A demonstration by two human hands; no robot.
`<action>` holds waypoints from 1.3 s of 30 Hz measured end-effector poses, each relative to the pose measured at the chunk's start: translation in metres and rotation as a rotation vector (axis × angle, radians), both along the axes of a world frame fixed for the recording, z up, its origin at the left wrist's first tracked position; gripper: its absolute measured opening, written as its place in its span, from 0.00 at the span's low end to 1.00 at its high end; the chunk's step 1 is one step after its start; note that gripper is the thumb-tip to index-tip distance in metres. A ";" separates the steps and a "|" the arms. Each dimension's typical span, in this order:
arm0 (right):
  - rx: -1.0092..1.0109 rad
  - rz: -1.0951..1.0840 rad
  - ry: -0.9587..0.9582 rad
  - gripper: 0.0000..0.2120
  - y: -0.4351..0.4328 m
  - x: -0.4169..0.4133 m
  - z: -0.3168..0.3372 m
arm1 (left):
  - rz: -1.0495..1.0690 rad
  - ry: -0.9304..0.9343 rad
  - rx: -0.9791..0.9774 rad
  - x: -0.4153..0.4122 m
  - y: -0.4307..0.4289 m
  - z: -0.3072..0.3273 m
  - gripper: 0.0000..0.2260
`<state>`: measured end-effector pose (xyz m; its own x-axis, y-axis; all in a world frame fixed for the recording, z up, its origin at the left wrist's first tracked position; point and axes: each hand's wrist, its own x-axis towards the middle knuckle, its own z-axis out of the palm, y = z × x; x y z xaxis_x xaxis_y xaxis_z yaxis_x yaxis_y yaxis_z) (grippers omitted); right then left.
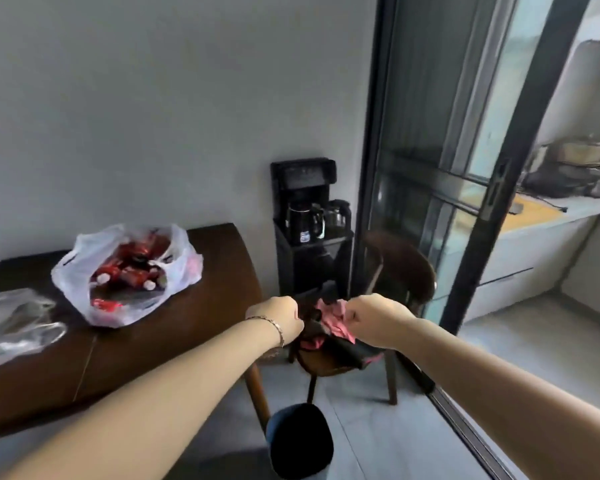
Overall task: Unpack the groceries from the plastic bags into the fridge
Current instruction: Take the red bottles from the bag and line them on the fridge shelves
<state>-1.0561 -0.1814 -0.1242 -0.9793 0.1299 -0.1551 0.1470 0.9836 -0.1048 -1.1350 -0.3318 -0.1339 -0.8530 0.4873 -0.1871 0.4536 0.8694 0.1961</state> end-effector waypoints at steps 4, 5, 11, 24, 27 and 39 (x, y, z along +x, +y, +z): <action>-0.056 0.130 -0.013 0.13 -0.034 -0.105 -0.005 | 0.219 0.019 0.008 -0.079 -0.042 -0.004 0.12; -0.070 0.168 -0.023 0.12 -0.041 -0.125 -0.004 | 0.254 0.019 0.000 -0.093 -0.051 -0.004 0.12; -0.097 0.381 -0.072 0.09 -0.091 -0.244 -0.017 | 0.471 -0.019 0.006 -0.171 -0.119 -0.019 0.10; -0.088 0.514 -0.134 0.13 -0.254 -0.423 -0.090 | 0.609 -0.077 -0.049 -0.324 -0.269 -0.090 0.13; -0.092 0.489 -0.206 0.14 -0.298 -0.465 -0.105 | 0.550 -0.116 -0.113 -0.367 -0.311 -0.104 0.14; -0.235 0.284 -0.362 0.15 -0.414 -0.571 -0.186 | 0.256 -0.347 -0.514 -0.494 -0.427 -0.191 0.31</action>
